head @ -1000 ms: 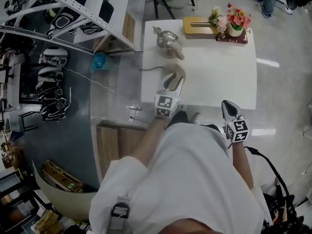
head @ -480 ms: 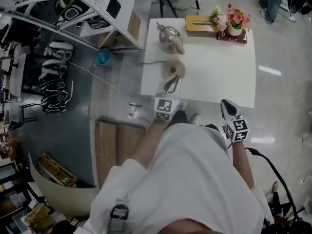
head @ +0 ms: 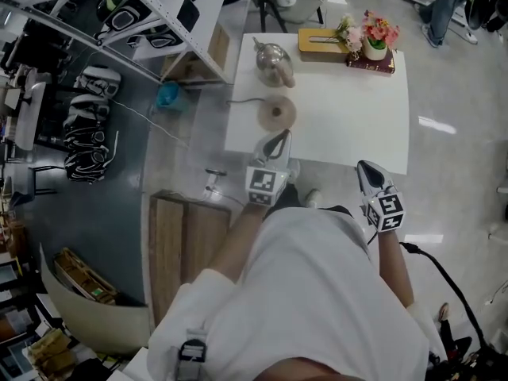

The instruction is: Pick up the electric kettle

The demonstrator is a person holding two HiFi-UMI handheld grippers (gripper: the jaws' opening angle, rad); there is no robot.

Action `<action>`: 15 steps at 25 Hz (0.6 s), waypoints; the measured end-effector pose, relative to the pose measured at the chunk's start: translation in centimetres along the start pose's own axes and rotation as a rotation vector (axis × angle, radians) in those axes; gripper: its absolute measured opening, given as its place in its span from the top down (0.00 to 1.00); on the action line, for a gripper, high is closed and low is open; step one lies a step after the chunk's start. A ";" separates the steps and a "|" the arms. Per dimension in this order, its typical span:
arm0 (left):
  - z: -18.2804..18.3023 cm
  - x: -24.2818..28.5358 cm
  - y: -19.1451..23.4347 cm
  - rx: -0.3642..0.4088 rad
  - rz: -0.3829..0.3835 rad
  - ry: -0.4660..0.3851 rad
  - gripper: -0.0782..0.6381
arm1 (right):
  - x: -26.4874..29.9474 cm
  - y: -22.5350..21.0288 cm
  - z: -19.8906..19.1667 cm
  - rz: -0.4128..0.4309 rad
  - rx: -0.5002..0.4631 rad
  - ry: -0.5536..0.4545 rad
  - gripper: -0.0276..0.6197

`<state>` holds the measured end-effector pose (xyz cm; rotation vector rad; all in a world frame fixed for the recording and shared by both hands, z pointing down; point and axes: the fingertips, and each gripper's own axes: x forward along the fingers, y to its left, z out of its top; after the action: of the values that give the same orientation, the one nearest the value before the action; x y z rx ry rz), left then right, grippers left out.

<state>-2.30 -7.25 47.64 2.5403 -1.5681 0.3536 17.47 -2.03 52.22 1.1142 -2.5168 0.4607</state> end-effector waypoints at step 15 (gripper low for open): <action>0.1 -4.9 -0.8 -0.054 0.013 0.019 0.89 | -1.1 3.0 0.6 0.049 -0.023 -0.013 0.95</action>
<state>-3.65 -2.73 46.21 2.4809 -1.5660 0.3307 15.85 0.35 50.77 1.0525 -2.5587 0.4378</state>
